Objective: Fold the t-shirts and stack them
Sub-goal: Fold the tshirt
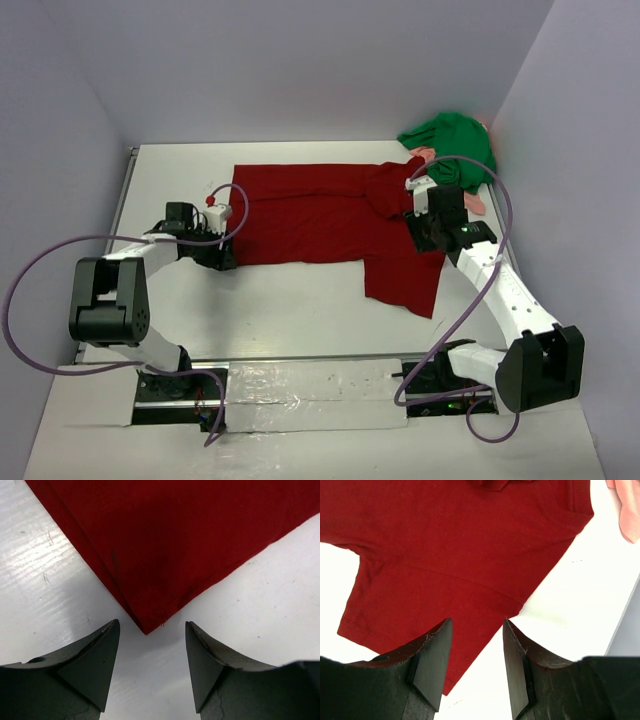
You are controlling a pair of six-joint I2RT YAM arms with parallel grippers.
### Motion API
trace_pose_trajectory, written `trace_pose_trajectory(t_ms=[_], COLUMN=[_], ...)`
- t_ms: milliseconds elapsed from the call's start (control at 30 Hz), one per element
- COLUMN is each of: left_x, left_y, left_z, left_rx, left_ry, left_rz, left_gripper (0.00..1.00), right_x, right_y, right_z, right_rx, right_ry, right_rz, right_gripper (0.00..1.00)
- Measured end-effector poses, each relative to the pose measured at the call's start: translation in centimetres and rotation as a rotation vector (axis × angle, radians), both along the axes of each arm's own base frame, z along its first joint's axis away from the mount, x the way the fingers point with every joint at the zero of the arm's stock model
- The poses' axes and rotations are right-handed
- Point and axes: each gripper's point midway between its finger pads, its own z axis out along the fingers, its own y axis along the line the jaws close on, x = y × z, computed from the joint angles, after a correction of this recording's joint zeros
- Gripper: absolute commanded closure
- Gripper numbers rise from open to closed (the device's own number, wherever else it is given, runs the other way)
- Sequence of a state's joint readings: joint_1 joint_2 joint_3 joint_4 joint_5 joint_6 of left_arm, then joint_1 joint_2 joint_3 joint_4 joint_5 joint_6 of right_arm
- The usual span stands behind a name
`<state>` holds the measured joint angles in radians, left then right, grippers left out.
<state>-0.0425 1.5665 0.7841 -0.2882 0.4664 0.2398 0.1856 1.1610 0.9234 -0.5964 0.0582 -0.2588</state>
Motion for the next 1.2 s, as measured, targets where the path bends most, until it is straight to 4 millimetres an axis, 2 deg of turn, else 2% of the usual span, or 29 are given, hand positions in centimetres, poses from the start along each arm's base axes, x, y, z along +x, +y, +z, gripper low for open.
trace_pose_trajectory(t_ms=[300, 433, 467, 500, 533, 600, 633, 700, 833, 967, 1067, 1200], left_x=[0.7, 1.0, 1.2, 1.2, 1.2, 1.2, 1.2, 1.4, 1.7, 1.7, 1.7, 1.7], left_y=[-0.2, -0.4, -0.5, -0.6, -0.6, -0.9, -1.0, -1.3, -1.7, -1.7, -1.7, -1.7], left_z=[0.1, 0.0, 0.0, -0.1, -0.2, -0.4, -0.5, -0.7, -0.6, -0.6, -0.6, -0.6], left_rx=[-0.016, -0.033, -0.037, -0.041, -0.041, -0.048, -0.053, -0.060, -0.077, -0.080, -0.080, -0.080], left_ry=[-0.004, -0.001, -0.004, -0.004, -0.001, 0.010, 0.014, 0.021, 0.022, 0.022, 0.022, 0.023], left_rz=[0.023, 0.030, 0.030, 0.033, 0.033, 0.030, 0.027, 0.021, 0.008, 0.006, 0.006, 0.008], left_gripper=[0.37, 0.43, 0.52, 0.55, 0.65, 0.76, 0.89, 0.99, 1.00, 1.00, 1.00, 1.00], right_x=[0.0, -0.1, -0.2, -0.2, -0.2, -0.4, -0.5, -0.7, -1.3, -3.2, -4.9, -7.8], right_y=[-0.4, -0.6, -0.7, -0.7, -0.7, -0.8, -0.8, -0.9, -1.2, -2.1, -2.6, -3.3], right_z=[0.2, 0.2, 0.2, 0.1, 0.1, 0.1, 0.0, -0.3, -2.2, -4.5, -5.4, -6.3], right_rx=[0.012, 0.009, 0.008, 0.005, 0.003, -0.001, -0.005, -0.017, -0.069, -0.146, -0.190, -0.263], right_ry=[-0.005, -0.001, 0.001, 0.004, 0.006, 0.015, 0.024, 0.050, 0.158, 0.279, 0.339, 0.378], right_rz=[-0.006, -0.004, -0.004, -0.003, -0.002, 0.003, 0.009, 0.025, 0.078, 0.150, 0.222, 0.356], right_gripper=[0.48, 0.48, 0.48, 0.48, 0.48, 0.48, 0.48, 0.48, 0.48, 0.47, 0.45, 0.33])
